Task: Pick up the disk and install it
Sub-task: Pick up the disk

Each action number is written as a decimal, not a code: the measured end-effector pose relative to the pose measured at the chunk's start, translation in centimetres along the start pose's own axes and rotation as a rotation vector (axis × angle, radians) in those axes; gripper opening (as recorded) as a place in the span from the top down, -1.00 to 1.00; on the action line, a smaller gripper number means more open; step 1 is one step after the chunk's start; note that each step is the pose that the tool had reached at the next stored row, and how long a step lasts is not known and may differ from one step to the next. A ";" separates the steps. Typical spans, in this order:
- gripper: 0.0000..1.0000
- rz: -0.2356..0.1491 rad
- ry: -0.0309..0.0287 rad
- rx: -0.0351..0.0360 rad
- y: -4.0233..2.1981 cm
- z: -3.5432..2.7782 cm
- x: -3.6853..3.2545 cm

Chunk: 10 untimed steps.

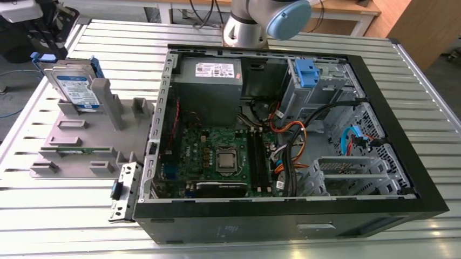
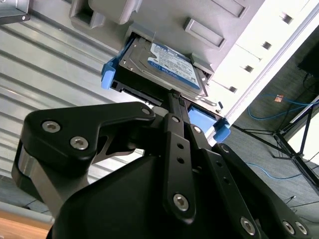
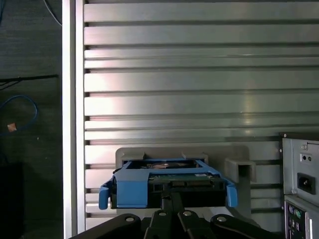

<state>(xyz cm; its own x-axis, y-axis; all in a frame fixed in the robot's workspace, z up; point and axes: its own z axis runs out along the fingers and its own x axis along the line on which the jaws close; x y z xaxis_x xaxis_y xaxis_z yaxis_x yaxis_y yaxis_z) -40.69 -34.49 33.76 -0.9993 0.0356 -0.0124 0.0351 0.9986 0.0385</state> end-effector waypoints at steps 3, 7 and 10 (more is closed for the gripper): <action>0.79 -0.038 0.0013 -0.0005 0.00 0.00 0.00; 0.79 -0.101 0.0035 -0.0013 0.00 0.00 0.00; 0.79 -0.151 0.0053 -0.0019 0.00 0.01 0.00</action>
<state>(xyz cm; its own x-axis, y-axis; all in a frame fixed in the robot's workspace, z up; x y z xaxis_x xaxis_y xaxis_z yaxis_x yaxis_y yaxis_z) -40.69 -34.49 33.75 -0.9932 -0.1155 -0.0129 -0.1159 0.9925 0.0385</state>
